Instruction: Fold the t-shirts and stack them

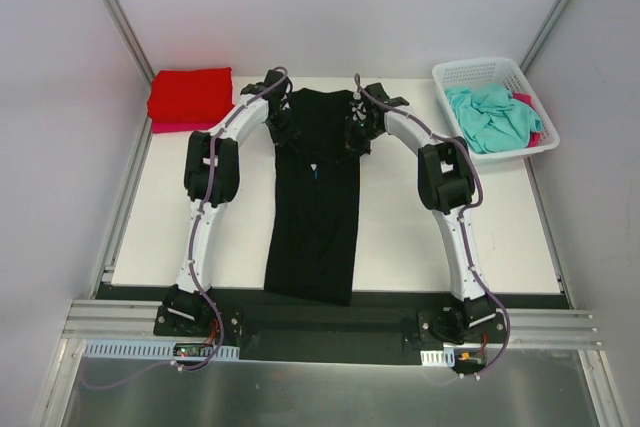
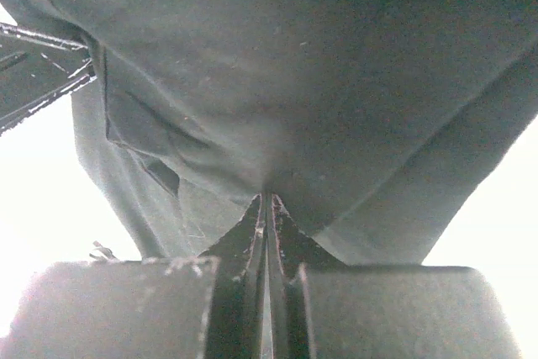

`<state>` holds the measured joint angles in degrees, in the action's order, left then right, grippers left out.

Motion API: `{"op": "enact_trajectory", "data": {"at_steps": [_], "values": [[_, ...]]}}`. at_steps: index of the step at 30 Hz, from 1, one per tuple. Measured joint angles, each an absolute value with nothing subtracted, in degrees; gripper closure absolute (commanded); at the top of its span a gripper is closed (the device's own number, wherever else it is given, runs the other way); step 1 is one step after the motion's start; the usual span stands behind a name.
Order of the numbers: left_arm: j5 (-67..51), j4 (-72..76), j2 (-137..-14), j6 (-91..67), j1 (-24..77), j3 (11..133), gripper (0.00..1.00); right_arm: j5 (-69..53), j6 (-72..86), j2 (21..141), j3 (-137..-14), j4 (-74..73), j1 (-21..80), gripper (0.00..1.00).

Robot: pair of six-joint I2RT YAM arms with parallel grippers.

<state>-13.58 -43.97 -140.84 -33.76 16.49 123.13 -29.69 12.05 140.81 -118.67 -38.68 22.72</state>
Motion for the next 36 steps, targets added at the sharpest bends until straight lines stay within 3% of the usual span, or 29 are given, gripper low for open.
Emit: {"op": "enact_trajectory", "data": {"at_steps": [19,20,21,23,24,25,30,32,36], "values": [[-18.92,-39.31,-146.85,-35.18,14.15,132.05,1.0,-36.97,15.79,149.25,-129.91,-35.79,13.82,0.99],[-19.09,-39.13,-146.89,-35.24,14.13,132.05,0.95,-37.06,15.84,149.27,-129.91,-35.51,13.54,0.98],[-19.18,-39.11,-146.89,-35.22,14.13,132.0,0.74,-37.26,15.84,149.27,-129.86,-35.24,13.21,0.88],[-19.33,-38.26,-146.39,-35.03,14.13,130.91,0.67,-37.52,15.75,148.68,-128.46,-33.91,12.8,0.79],[-19.35,-37.23,-145.58,-34.98,14.13,129.64,0.5,-37.58,15.66,147.98,-126.96,-33.39,12.71,0.75],[-19.27,-36.58,-144.31,-34.92,14.15,127.87,0.42,-37.87,15.57,147.09,-125.08,-32.62,12.71,0.71],[-17.28,-35.64,-134.91,-33.3,14.13,116.86,0.32,-37.56,14.72,139.39,-115.28,-31.68,13.39,0.4],[-16.64,-35.83,-129.99,-32.97,14.0,111.83,0.25,-36.86,14.09,134.91,-110.39,-31.59,13.93,0.37],[-14.37,-35.16,-117.32,-31.75,13.85,99.5,0.23,-35.14,12.97,124.05,-99.88,-31.44,15.42,0.37]]}}
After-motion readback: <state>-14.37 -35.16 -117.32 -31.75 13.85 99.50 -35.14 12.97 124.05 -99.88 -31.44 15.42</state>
